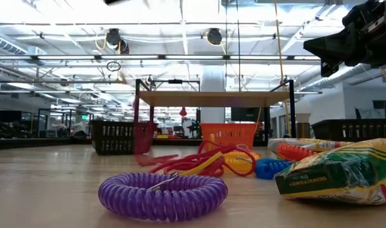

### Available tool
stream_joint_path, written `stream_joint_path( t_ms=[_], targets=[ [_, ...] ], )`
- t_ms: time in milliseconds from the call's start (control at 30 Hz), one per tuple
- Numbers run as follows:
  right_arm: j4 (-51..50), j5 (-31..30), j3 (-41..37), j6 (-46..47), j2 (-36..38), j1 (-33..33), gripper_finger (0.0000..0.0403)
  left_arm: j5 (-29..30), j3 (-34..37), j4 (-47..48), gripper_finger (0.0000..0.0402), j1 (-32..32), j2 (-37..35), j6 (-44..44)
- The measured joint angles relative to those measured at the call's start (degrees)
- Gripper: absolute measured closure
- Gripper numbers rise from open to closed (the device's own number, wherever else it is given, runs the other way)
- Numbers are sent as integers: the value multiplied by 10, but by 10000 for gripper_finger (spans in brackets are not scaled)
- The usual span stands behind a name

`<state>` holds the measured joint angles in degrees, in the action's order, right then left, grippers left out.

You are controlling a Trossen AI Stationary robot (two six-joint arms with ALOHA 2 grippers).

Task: Pick & Place Office Desk Supplies
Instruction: Put the yellow rubberband into the left black bin

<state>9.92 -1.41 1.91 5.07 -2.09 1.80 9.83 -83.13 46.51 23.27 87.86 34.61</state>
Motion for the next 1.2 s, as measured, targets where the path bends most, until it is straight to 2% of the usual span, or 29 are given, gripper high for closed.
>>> stream_joint_path(
  t_ms=[200,300,500,667,800,1000,1100,1200],
  targets=[
    [1,0,0,1,-6,0,403,168,0,51,400,70,-90,11],
    [1,0,0,1,-6,0,403,220,0,66,400,88,-121,-1],
    [10,0,0,1,-6,0,403,268,0,89,401,82,-161,-32],
    [10,0,0,2,-6,0,403,299,2,136,401,23,-175,-31],
    [9,0,0,2,-6,0,403,264,49,141,401,-56,-180,-30],
    [3,0,0,0,-6,0,403,108,215,-34,401,-175,-180,-113],
    [-3,0,0,1,-6,0,403,58,288,-134,401,-227,-180,-132],
    [-4,0,0,2,-6,0,403,19,343,-183,401,-257,-180,-131]
  ],
)
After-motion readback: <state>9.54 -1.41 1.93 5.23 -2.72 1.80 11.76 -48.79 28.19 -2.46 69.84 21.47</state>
